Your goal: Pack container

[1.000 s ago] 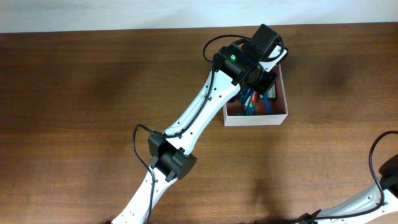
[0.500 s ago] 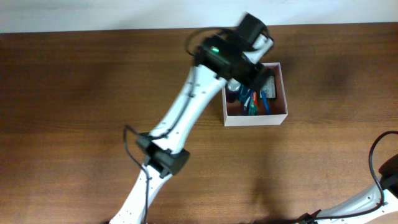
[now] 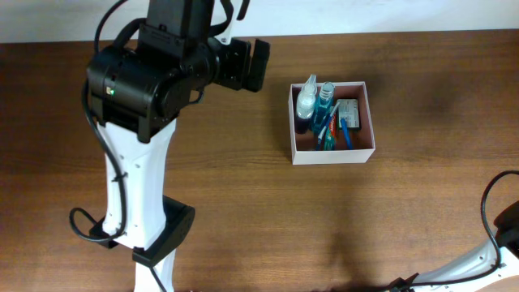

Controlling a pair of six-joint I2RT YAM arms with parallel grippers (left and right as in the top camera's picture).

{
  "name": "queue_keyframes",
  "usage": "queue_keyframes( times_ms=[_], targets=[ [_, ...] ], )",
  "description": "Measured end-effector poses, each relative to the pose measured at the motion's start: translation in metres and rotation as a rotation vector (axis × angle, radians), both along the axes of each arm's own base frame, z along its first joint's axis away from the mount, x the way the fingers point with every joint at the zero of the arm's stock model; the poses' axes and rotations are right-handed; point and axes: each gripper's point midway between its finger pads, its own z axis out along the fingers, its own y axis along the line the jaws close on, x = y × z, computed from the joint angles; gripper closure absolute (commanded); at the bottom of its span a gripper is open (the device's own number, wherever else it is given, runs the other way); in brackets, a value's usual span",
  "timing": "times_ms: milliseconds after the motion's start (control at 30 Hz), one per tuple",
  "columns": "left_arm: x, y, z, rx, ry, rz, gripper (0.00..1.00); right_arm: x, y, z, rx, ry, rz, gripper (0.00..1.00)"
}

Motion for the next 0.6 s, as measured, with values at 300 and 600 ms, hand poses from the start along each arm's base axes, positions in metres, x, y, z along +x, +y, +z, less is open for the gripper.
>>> queue_keyframes(
  times_ms=[300, 600],
  targets=[
    [0.010, 0.001, -0.015, 0.053, 0.015, 0.005, 0.01, 0.000, 0.000, 0.000, 0.000, 0.000, 0.000, 0.01],
    [0.010, 0.002, -0.015, 0.101, -0.009, -0.034, 0.01, 0.000, 0.000, 0.000, 0.000, 0.000, 0.001, 0.01]
  ],
)
